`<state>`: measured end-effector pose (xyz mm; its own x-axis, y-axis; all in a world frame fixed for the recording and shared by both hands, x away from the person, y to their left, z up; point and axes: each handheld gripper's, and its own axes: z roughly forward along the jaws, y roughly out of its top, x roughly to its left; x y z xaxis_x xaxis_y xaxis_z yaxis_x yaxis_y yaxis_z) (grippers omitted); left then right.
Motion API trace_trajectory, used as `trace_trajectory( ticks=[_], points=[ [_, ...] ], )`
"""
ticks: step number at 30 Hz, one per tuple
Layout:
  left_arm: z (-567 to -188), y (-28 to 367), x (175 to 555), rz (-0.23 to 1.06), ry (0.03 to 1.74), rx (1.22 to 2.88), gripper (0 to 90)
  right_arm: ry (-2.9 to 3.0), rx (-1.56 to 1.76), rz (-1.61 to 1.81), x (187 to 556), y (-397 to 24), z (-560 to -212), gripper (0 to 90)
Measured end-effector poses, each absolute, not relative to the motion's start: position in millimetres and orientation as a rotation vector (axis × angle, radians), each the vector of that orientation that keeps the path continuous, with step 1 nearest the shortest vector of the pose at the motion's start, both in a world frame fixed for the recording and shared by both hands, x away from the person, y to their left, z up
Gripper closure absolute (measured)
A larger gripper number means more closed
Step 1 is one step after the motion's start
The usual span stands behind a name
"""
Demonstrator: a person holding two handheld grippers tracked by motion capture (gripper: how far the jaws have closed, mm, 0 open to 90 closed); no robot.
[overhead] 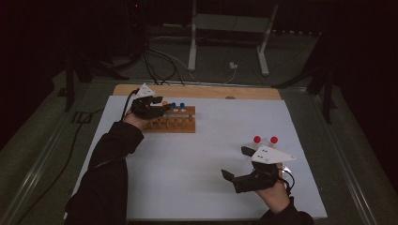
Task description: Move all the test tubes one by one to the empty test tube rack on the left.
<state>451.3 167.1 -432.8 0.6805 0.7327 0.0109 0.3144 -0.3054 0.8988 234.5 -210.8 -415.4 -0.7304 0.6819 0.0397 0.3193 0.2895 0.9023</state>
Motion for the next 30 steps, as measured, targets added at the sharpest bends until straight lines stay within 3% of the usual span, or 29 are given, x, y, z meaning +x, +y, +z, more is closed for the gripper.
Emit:
trace_trajectory(
  ticks=[6, 12, 20, 25, 30],
  points=[
    [-420, 174, 428, 0.498, 0.785, 1.879, 16.6, 2.170, 0.922, 1.422, 236, -231, -404, 0.0],
    [-417, 171, 396, 0.403, 0.697, 1.882, 2.5, 2.084, 0.991, 1.319, 237, -263, -398, 0.0],
    [-420, 161, 350, 0.329, 0.583, 1.863, 2.2, 2.024, 1.153, 1.208, 239, -304, -417, 0.0],
    [-425, 156, 332, 0.286, 0.538, 1.865, 2.2, 2.024, 1.231, 1.165, 243, -317, -435, 6.4],
    [-433, 153, 323, 0.251, 0.524, 1.859, 2.2, 2.034, 1.300, 1.123, 252, -325, -451, 22.9]
  ],
)
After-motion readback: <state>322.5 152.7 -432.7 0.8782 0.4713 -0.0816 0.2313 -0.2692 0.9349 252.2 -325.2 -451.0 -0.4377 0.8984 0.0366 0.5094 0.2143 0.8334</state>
